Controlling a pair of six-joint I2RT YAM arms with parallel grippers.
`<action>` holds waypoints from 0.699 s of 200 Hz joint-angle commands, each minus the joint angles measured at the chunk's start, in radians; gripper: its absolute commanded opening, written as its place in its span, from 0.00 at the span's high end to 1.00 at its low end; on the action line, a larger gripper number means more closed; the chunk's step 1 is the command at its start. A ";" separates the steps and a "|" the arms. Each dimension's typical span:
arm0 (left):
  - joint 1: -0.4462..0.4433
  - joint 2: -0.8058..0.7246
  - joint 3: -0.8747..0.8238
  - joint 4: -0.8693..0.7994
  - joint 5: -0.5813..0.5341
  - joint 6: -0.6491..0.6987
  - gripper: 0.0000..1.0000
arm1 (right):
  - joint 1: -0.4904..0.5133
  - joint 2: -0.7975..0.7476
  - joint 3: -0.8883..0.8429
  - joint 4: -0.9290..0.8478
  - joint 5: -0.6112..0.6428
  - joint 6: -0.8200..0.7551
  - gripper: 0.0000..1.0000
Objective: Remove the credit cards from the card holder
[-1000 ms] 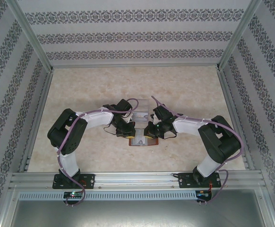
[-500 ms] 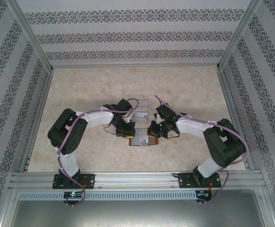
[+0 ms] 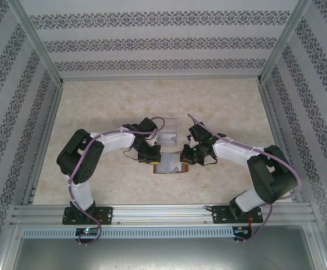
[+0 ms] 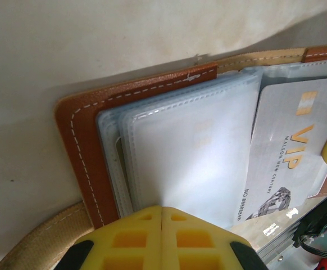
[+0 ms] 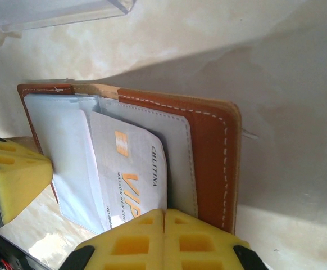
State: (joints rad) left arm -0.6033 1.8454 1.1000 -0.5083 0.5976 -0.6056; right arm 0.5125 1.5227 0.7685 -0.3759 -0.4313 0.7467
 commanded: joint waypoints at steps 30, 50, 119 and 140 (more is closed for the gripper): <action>-0.012 0.026 0.008 -0.055 -0.037 0.026 0.98 | -0.005 -0.024 0.027 -0.046 0.031 -0.022 0.96; -0.013 0.026 0.008 -0.055 -0.038 0.027 0.98 | -0.006 -0.027 0.028 -0.053 0.041 -0.024 0.96; -0.012 0.028 0.011 -0.056 -0.037 0.029 0.98 | -0.006 -0.018 0.048 -0.048 0.037 -0.025 0.96; -0.013 0.028 0.010 -0.055 -0.035 0.029 0.98 | -0.005 -0.016 0.050 -0.041 0.036 -0.020 0.96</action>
State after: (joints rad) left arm -0.6033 1.8473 1.1038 -0.5110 0.5976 -0.6018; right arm 0.5125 1.5162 0.7959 -0.4088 -0.4110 0.7326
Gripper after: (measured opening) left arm 0.042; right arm 0.054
